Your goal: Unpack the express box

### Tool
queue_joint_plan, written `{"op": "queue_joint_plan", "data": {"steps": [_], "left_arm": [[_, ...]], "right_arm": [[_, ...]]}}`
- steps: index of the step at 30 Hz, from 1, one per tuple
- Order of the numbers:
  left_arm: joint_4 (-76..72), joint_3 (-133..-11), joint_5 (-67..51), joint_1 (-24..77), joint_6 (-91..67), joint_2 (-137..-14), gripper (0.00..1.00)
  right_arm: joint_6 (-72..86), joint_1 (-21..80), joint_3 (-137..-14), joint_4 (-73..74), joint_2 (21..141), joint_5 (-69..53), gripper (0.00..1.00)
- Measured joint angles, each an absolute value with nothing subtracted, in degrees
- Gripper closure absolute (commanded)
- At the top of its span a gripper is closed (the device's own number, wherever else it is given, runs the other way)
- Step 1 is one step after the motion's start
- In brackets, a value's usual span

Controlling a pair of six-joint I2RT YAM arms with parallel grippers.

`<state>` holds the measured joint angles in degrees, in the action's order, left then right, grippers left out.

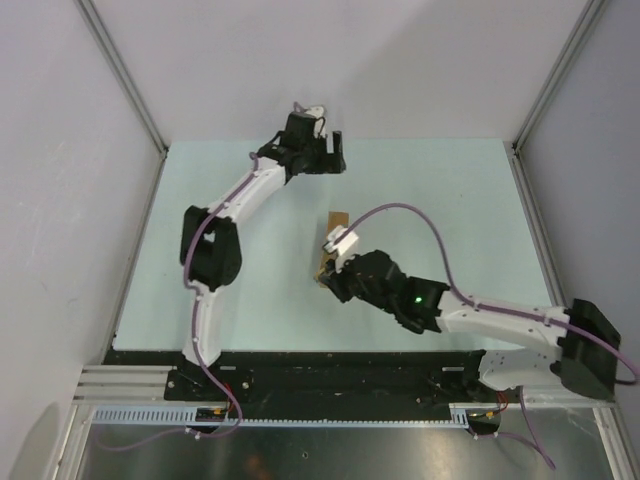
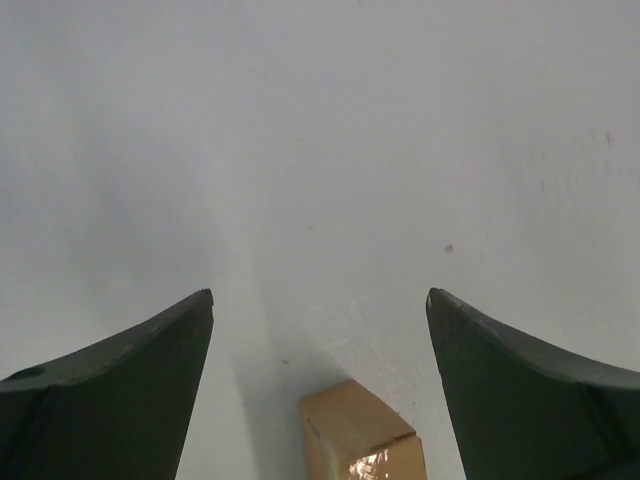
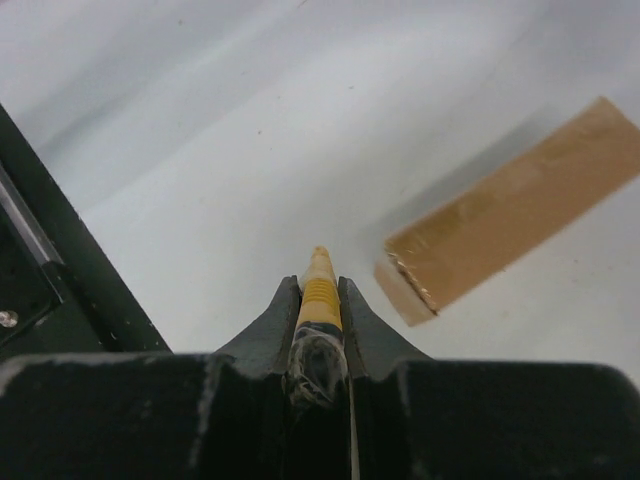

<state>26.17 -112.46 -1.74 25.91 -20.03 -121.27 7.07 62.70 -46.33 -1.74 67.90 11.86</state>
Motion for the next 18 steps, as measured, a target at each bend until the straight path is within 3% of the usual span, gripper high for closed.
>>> {"op": "queue_joint_plan", "data": {"steps": [7, 18], "left_arm": [[27.0, -117.8, -21.1, 26.3, -16.4, -133.9, 0.11], [27.6, -116.9, -38.7, 25.1, -14.5, -135.2, 0.12]], "right_arm": [[2.4, 67.4, -50.2, -6.3, 81.4, 15.3, 1.00], [-1.7, 68.4, -53.1, -12.1, 94.4, 28.8, 1.00]]}}
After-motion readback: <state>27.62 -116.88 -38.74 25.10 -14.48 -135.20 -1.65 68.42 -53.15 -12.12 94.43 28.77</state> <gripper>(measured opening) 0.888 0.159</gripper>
